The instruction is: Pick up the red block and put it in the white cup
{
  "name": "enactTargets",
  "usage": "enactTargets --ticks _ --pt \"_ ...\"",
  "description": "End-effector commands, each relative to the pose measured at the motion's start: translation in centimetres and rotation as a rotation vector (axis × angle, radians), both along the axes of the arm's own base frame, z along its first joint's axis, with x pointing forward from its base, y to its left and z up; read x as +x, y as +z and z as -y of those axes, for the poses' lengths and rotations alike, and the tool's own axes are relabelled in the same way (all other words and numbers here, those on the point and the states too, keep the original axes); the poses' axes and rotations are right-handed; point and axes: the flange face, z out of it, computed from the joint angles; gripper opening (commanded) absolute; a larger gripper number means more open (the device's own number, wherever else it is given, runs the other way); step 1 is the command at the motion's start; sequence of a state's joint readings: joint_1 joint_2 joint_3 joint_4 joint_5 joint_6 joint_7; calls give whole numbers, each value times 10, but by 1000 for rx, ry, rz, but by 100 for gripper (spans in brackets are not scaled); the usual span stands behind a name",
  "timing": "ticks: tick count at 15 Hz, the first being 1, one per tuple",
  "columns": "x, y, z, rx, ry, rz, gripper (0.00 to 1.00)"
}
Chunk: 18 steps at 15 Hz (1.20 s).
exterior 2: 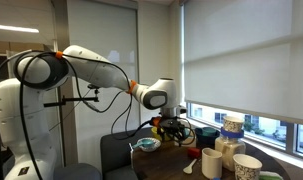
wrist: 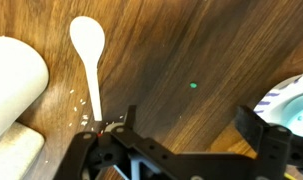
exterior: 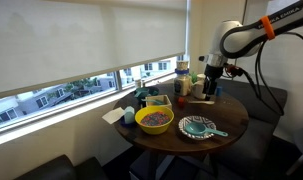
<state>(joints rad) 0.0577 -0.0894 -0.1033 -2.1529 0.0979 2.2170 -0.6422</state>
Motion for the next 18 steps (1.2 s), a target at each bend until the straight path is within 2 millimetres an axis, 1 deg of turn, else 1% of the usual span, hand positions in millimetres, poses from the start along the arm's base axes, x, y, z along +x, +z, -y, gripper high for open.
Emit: enactTargets --ticks 1,4,7,10,12,15,18 --pt "32 -6 -5 -13 -28 137 100" --pt "57 -15 -13 -30 -36 190 100" --pt "81 -26 -19 -14 -102 209 100" --pt "99 -29 -15 -8 -178 209 100" --pt "106 -31 -9 -17 -205 163 100" --pt "112 -36 1 -23 -199 90 100" --pt "122 -38 8 1 -212 99 100"
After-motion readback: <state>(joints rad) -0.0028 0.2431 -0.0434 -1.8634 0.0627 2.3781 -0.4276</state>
